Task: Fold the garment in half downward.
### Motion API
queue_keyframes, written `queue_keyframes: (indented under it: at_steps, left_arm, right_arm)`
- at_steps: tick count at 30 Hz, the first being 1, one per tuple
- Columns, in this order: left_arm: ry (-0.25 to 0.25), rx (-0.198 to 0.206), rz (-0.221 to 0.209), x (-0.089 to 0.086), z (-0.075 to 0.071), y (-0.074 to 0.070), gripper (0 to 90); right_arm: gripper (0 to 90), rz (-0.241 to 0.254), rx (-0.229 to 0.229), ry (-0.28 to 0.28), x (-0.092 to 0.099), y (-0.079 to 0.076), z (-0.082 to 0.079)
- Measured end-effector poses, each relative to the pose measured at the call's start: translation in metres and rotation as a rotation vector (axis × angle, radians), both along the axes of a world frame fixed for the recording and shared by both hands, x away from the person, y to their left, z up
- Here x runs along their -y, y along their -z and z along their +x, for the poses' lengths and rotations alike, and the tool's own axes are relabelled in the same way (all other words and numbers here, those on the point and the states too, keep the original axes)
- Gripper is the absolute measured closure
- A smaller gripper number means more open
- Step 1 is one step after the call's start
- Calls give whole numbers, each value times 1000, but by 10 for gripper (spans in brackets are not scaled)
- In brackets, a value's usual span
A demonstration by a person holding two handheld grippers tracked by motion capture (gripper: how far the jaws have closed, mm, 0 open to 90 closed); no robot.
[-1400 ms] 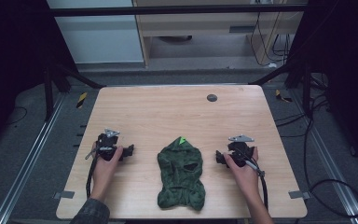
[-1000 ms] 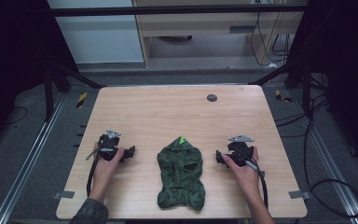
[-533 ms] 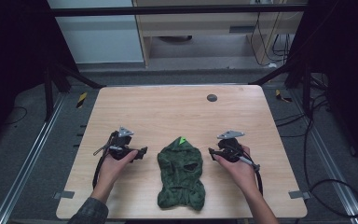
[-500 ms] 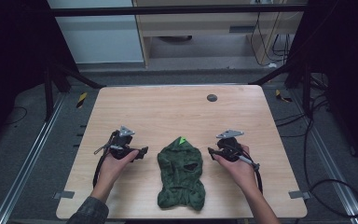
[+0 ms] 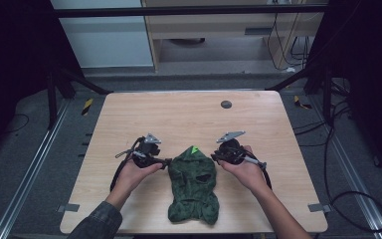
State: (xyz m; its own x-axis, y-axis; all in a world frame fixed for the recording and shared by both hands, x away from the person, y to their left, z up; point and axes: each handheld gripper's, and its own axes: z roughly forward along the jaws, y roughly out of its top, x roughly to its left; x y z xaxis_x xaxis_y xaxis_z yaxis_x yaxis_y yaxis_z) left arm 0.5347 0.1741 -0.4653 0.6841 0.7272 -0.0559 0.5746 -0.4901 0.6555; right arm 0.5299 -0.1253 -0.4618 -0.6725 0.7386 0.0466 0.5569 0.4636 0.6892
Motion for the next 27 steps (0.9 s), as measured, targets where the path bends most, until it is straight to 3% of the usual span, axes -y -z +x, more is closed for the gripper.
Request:
queue_keyframes:
  at_steps: [4,11,17,23,27]
  left_arm:
    - [9,-14,7,3,2,3,348]
    - [3,-3,12,2,4,3,378]
    - [6,-34,14,4,9,12,451]
    - [16,-41,6,6,10,16,402]
    - [11,-54,4,6,12,19,382]
  right_arm:
    - [731,0,-11,-7,-4,2,4]
    - [637,-21,-31,-18,-13,12,8]
    - [683,-29,-62,-36,-19,21,14]
    - [577,-90,-62,-53,-25,25,10]
    - [580,-100,-55,-51,-28,26,8]
